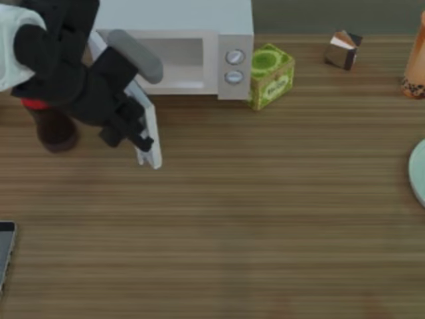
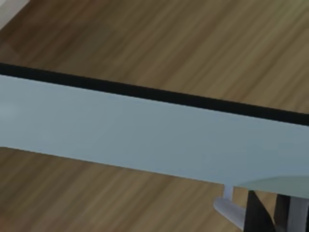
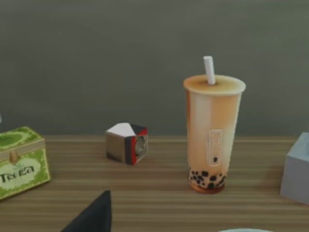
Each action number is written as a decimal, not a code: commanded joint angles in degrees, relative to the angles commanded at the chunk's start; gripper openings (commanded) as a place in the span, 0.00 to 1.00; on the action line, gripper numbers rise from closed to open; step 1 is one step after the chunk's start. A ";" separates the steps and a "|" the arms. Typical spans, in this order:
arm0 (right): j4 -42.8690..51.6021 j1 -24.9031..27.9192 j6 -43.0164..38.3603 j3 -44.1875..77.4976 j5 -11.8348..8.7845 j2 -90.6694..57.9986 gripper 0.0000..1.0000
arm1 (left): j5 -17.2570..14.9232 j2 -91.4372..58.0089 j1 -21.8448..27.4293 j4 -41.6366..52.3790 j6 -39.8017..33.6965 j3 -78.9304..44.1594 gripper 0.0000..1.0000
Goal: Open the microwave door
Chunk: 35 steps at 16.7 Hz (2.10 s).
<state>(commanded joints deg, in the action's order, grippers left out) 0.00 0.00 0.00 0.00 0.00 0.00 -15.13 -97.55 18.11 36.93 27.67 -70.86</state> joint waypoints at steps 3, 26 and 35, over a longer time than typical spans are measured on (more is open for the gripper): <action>0.00 0.00 0.00 0.00 0.00 0.00 1.00 | -0.25 0.19 -0.20 0.02 0.47 0.02 0.00; 0.00 0.00 0.00 0.00 0.00 0.00 1.00 | -0.46 0.02 -0.06 0.08 0.39 0.17 0.00; 0.00 0.00 0.00 0.00 0.00 0.00 1.00 | -5.02 0.45 -4.60 3.93 11.38 0.30 0.00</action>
<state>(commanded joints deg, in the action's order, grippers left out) 0.00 0.00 0.00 0.00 0.00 0.00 -20.15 -97.10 13.51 40.86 39.05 -70.56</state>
